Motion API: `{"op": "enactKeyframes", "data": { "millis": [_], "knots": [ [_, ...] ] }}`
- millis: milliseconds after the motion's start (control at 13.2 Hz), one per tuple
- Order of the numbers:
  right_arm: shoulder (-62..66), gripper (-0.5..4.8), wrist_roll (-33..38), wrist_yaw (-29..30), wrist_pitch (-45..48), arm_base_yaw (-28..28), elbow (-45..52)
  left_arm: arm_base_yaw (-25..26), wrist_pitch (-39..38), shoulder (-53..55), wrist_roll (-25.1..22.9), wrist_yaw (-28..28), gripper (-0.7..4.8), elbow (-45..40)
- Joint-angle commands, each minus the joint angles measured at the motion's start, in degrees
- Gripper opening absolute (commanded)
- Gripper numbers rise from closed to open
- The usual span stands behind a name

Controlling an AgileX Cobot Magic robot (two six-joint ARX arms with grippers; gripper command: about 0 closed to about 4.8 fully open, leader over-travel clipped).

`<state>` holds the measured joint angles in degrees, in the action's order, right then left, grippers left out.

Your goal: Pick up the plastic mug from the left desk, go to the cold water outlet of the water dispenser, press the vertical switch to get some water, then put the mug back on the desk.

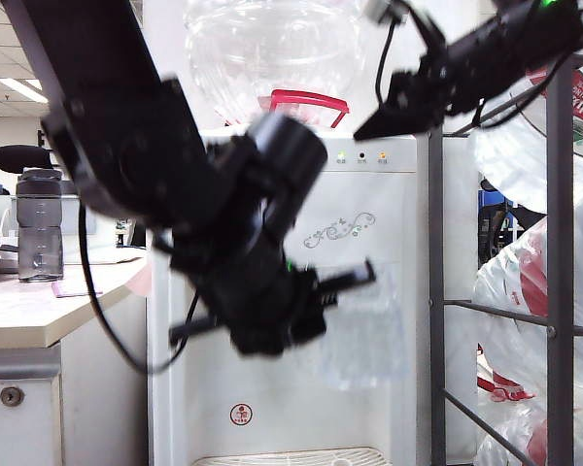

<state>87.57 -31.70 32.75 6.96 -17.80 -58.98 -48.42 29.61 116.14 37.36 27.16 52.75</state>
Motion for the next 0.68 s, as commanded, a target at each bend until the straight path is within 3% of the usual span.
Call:
{"op": "enactKeyframes", "data": {
  "millis": [76,682],
  "knots": [
    [-2.9,-0.05,2.4,0.2,1.0,0.0,-0.3,-0.4,3.5,-4.4,-3.5,0.7,-0.06,0.3],
    [-14.3,-0.05,11.1,-3.4,1.0,0.0,-0.3,-0.1,-0.9,-18.6,-12.1,1.2,-0.06,0.3]
  ]
}}
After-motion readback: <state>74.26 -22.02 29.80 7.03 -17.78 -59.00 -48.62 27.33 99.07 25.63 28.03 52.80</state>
